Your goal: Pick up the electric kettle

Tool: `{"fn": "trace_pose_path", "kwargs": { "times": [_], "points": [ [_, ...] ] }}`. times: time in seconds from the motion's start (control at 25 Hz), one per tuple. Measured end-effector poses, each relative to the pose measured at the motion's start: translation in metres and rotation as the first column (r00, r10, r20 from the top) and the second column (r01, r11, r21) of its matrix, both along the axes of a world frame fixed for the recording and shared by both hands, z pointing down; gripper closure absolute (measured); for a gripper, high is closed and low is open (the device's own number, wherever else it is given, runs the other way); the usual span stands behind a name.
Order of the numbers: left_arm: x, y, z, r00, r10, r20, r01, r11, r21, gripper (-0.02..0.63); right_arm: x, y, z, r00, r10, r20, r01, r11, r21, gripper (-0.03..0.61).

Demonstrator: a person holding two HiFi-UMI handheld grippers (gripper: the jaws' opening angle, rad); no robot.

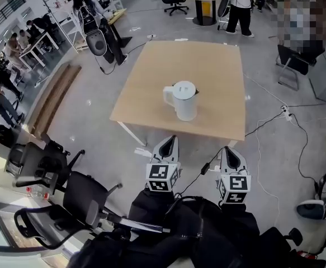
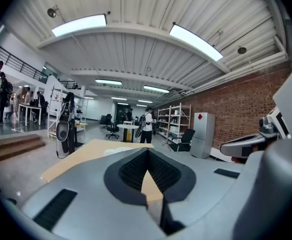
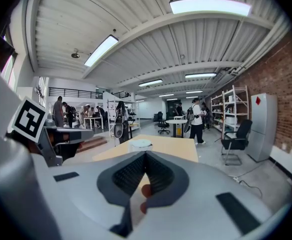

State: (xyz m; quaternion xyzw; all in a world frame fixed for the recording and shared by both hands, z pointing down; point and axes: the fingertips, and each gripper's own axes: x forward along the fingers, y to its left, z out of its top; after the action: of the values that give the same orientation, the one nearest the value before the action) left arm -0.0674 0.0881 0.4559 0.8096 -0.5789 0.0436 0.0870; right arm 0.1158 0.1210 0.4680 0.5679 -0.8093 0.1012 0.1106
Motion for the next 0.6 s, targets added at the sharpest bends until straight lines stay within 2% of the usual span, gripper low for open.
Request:
{"fn": "trace_pose_path", "kwargs": {
  "times": [0.28,0.6],
  "points": [
    [0.025,0.020,0.017,1.000,-0.009,0.014,0.009,0.999,-0.048,0.617,0.017,0.018,0.019,0.999,-0.038,-0.003,0.038,0.998,-0.052,0.575],
    [0.029,0.021,0.029,0.999,-0.022,0.048,0.026,0.997,-0.077,0.617,0.018,0.015,0.033,0.998,-0.066,0.009,0.066,0.994,-0.083,0.575]
  ]
}}
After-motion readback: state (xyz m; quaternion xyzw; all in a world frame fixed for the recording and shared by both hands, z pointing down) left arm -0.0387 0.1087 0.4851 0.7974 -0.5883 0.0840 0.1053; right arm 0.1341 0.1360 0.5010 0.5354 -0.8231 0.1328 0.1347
